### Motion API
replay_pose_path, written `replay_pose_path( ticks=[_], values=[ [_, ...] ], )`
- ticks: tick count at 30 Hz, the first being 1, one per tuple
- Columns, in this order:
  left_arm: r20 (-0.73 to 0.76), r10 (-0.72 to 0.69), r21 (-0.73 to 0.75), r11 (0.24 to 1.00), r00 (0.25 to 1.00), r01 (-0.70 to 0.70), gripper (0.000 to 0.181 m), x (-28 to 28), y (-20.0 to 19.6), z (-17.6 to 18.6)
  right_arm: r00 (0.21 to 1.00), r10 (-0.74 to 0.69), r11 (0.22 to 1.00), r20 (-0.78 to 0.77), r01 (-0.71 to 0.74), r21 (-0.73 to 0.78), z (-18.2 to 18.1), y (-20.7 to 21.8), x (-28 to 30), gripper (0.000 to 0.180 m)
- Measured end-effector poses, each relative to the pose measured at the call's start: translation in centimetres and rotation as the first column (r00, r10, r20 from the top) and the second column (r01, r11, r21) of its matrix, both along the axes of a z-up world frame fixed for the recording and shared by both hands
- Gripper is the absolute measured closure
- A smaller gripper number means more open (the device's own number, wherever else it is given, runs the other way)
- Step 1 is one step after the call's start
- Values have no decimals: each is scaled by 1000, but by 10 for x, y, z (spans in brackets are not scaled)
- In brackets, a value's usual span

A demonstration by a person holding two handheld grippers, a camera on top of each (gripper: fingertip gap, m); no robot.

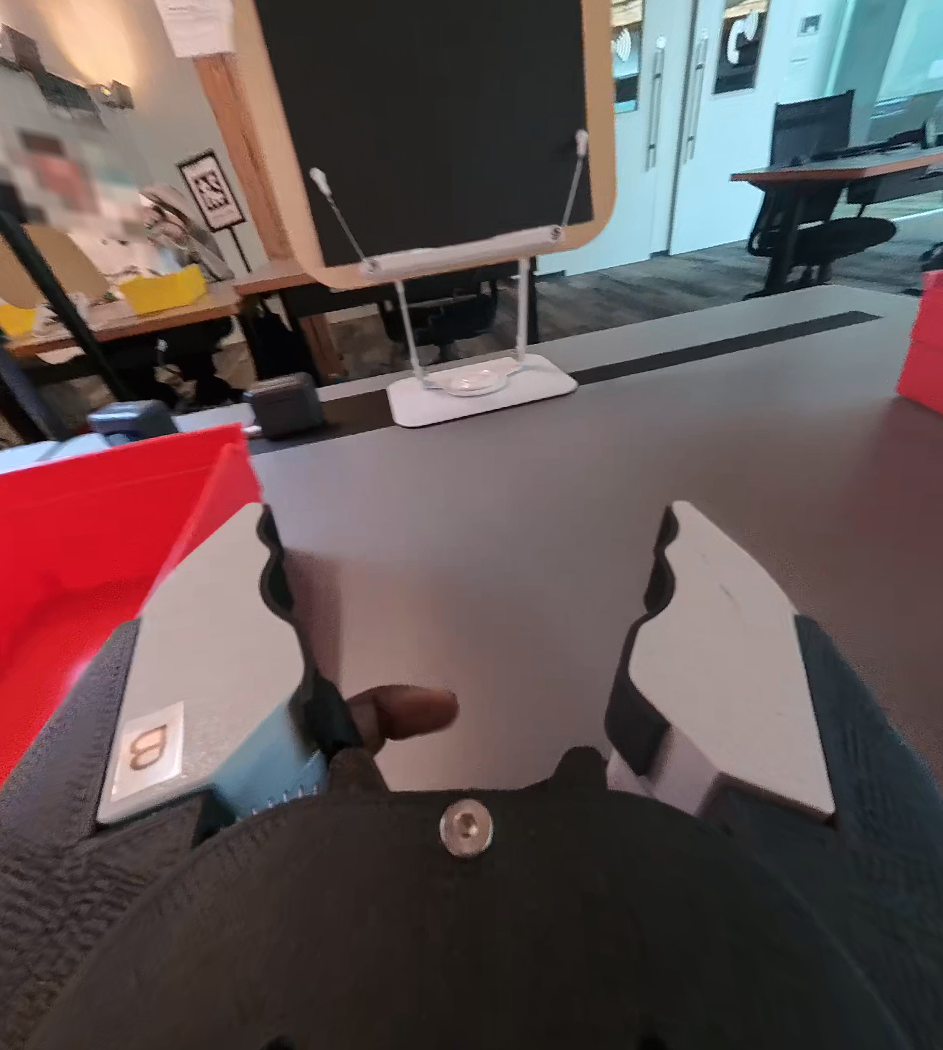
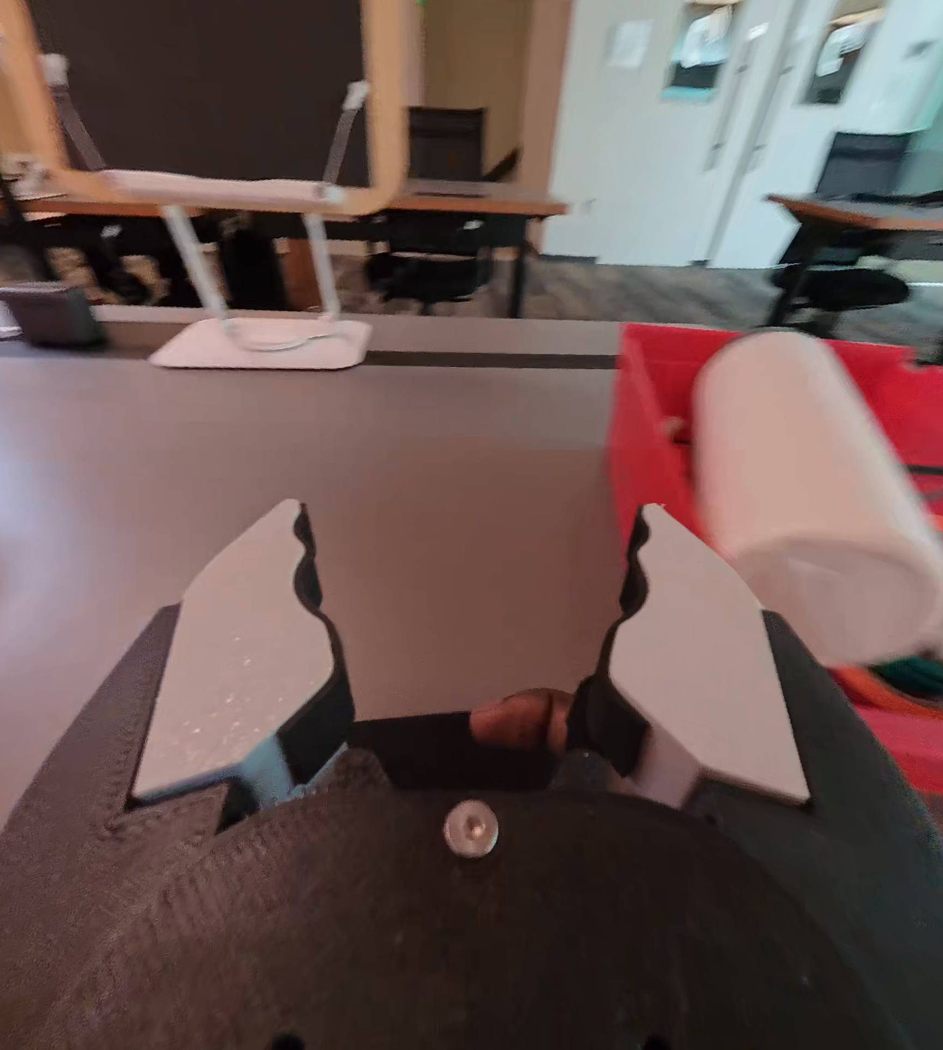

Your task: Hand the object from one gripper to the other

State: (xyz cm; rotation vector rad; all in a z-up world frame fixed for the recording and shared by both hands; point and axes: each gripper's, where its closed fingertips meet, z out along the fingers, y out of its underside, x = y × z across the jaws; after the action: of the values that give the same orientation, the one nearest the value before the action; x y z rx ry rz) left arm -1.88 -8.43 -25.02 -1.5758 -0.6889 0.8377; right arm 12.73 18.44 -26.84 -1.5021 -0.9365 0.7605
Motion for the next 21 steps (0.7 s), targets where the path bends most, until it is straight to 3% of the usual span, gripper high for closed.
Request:
replay_pose_path(
  ticks=[3, 5, 10, 12, 17, 21],
  values=[
    [-39, 109, -20, 994, 993, -110, 73, -6, -40, 20, 988, -149, 989, 48, 149, 8, -10, 41, 34, 89],
    [15, 116, -108, 988, 993, -114, 93, -7, -63, 14, 969, -209, 978, 132, 206, 39, -24, 61, 46, 105],
    [201, 148, -201, 974, 968, -107, 105, -16, -114, -14, 945, -166, 986, 282, 166, 24, -48, 78, 40, 145],
    [245, 180, -227, 966, 953, -124, 108, -23, -128, -28, 934, -144, 989, 328, 142, 28, -53, 79, 35, 173],
    [312, 140, -193, 978, 940, -82, 128, -36, -122, -53, 922, -114, 993, 370, 97, 64, -55, 76, 24, 176],
    [299, 176, -220, 969, 938, -111, 159, -45, -114, -65, 923, -90, 995, 375, 67, 73, -55, 72, 16, 174]
  ],
)
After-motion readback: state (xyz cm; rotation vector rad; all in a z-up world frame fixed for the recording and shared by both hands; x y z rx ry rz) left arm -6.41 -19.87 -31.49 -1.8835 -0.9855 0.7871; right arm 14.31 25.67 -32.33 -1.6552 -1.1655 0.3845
